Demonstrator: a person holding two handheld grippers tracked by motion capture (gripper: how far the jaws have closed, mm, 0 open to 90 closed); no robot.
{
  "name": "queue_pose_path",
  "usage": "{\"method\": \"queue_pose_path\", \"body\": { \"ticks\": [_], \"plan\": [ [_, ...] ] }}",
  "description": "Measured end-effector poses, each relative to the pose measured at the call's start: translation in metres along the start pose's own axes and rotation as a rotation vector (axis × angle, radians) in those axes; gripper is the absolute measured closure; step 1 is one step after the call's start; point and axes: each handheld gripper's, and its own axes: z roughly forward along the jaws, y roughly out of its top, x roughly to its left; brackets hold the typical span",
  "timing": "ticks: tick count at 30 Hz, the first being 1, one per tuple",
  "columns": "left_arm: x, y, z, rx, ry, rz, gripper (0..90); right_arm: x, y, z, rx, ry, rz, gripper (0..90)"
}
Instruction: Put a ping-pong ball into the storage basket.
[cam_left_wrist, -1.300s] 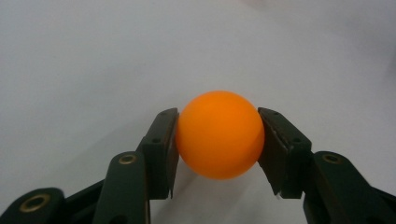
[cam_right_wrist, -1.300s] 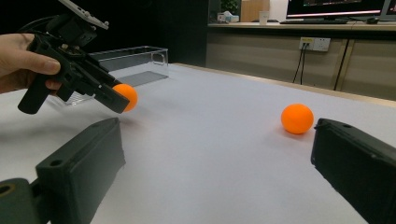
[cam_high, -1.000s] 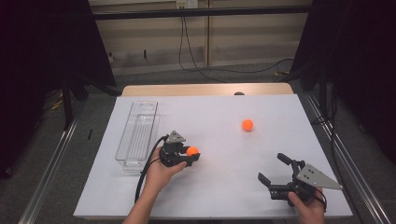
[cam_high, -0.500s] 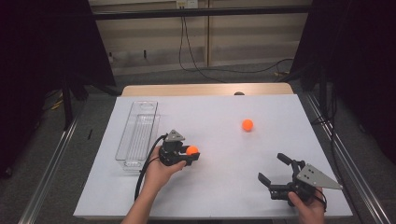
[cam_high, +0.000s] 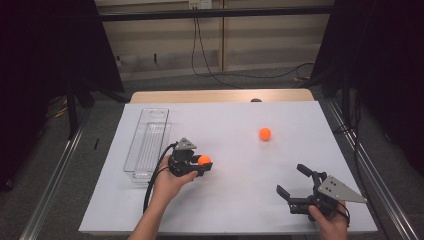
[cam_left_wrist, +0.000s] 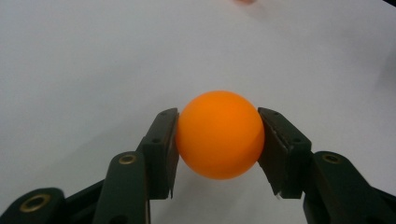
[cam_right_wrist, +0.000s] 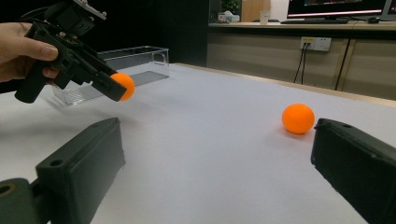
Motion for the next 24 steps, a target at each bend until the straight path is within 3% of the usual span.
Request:
{"method": "queue_pose_path", "body": {
  "ticks": [24],
  "plan": [
    [0.0055, 0.0034, -0.0068, -0.004, 0.004, -0.021, 50.9, -0.0003, 0.0002, -0.0001, -0.002, 0.0, -0.002, 2.1]
  ]
}}
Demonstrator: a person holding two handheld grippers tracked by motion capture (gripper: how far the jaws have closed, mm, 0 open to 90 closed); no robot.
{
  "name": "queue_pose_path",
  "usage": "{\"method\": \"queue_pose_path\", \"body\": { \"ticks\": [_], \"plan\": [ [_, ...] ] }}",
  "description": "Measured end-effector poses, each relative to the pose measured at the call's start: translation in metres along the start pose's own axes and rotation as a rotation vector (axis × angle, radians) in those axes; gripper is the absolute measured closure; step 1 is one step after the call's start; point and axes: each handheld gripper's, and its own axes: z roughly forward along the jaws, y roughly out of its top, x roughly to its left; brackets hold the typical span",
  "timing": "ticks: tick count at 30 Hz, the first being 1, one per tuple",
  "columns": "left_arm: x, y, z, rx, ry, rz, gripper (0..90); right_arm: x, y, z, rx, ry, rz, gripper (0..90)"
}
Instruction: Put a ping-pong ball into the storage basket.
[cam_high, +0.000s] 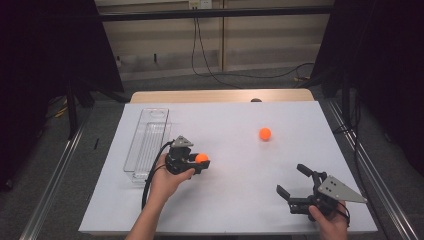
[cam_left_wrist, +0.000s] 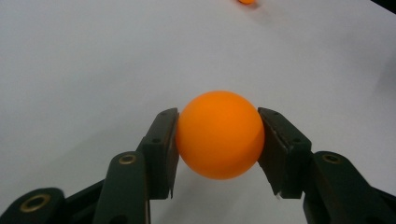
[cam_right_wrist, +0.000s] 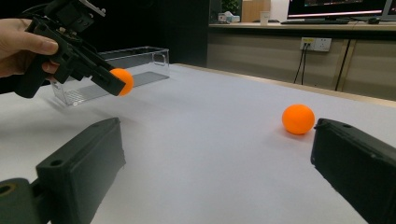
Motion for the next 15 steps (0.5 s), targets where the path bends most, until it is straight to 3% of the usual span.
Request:
{"method": "queue_pose_path", "body": {
  "ticks": [15],
  "plan": [
    [0.0037, 0.0024, -0.0055, -0.001, 0.01, -0.01, 50.9, 0.0, -0.0001, 0.0002, 0.0, 0.0, 0.001, 2.1]
  ]
}}
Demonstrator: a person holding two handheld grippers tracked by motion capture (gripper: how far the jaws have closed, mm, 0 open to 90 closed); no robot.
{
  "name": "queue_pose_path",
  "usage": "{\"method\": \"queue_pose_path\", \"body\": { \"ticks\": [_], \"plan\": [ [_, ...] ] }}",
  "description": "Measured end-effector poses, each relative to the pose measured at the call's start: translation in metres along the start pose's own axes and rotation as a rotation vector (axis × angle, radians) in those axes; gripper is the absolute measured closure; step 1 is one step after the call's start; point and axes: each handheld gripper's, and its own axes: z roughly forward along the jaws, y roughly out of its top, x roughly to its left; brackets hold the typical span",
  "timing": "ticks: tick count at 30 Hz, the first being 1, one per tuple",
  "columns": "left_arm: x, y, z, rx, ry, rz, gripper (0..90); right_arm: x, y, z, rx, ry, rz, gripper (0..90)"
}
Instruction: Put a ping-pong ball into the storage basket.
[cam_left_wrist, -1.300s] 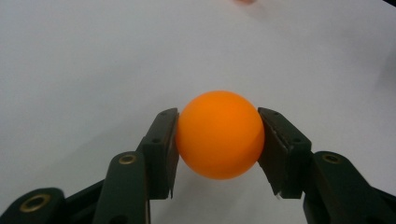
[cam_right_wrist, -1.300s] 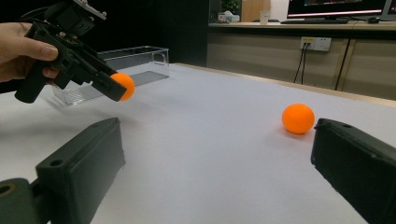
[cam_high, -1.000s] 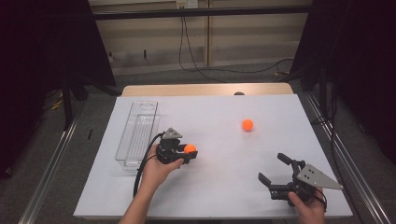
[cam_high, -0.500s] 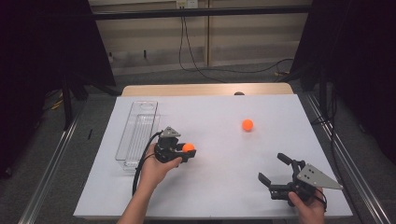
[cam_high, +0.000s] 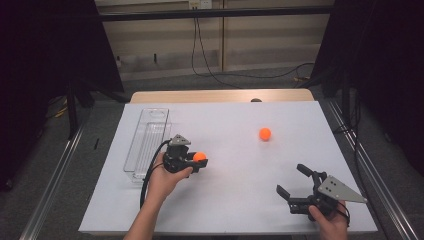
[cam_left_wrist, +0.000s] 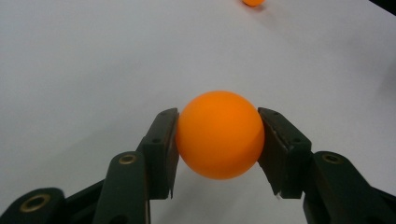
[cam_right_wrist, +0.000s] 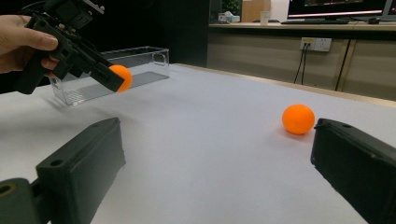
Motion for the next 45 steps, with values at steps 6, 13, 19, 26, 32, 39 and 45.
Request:
{"method": "queue_pose_path", "body": {
  "ticks": [6, 13, 19, 26, 32, 39, 45],
  "plan": [
    [0.001, 0.002, -0.002, 0.007, 0.005, 0.007, 50.9, 0.0, 0.0, 0.0, 0.0, -0.001, 0.001, 2.1],
    [0.003, 0.003, -0.005, -0.002, 0.004, 0.0, 50.9, 0.0, 0.0, 0.0, -0.002, -0.002, -0.002, 2.1],
    [0.005, 0.003, -0.008, -0.007, 0.005, -0.01, 50.9, 0.0, 0.0, 0.0, -0.002, -0.001, -0.003, 2.1],
    [0.008, 0.004, -0.012, -0.008, 0.01, -0.012, 50.9, 0.0, 0.0, 0.0, -0.002, -0.002, -0.002, 2.1],
    [0.011, 0.004, -0.015, -0.017, 0.016, -0.021, 50.9, 0.0, 0.0, 0.0, -0.001, -0.002, -0.001, 2.1],
    [0.013, 0.005, -0.019, -0.02, 0.02, -0.028, 50.9, 0.0, 0.0, 0.0, -0.002, -0.003, -0.001, 2.1],
    [0.014, 0.005, -0.021, -0.019, 0.024, -0.032, 50.9, 0.0, 0.0, 0.0, -0.001, -0.003, -0.001, 2.1]
  ]
}}
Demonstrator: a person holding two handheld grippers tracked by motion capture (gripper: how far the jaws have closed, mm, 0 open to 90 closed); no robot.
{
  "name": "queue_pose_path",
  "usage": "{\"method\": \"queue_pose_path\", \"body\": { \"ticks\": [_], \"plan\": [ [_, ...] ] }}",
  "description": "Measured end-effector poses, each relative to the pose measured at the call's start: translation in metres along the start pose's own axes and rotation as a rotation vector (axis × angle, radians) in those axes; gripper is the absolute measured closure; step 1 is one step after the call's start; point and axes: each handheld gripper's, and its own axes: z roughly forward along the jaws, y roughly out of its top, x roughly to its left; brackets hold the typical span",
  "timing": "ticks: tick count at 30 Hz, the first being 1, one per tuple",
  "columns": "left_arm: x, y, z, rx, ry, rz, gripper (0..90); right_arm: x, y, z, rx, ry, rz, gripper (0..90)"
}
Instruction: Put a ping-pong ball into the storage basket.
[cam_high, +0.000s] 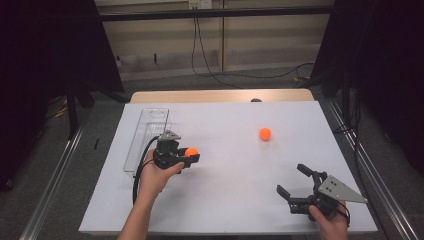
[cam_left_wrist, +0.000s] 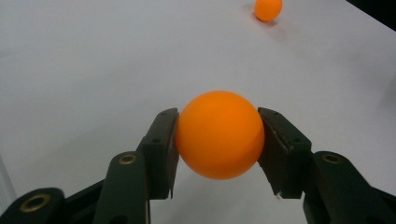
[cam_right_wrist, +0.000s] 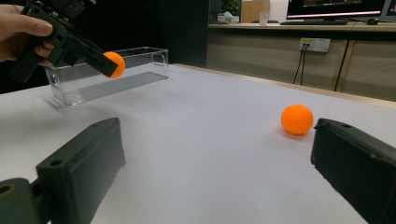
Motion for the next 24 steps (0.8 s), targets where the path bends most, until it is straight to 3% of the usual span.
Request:
{"method": "queue_pose_path", "body": {
  "ticks": [24],
  "plan": [
    [-0.0021, 0.0073, -0.0036, 0.021, -0.004, -0.001, 50.9, 0.0004, 0.0002, -0.0006, -0.003, -0.002, 0.0, 2.1]
  ]
}}
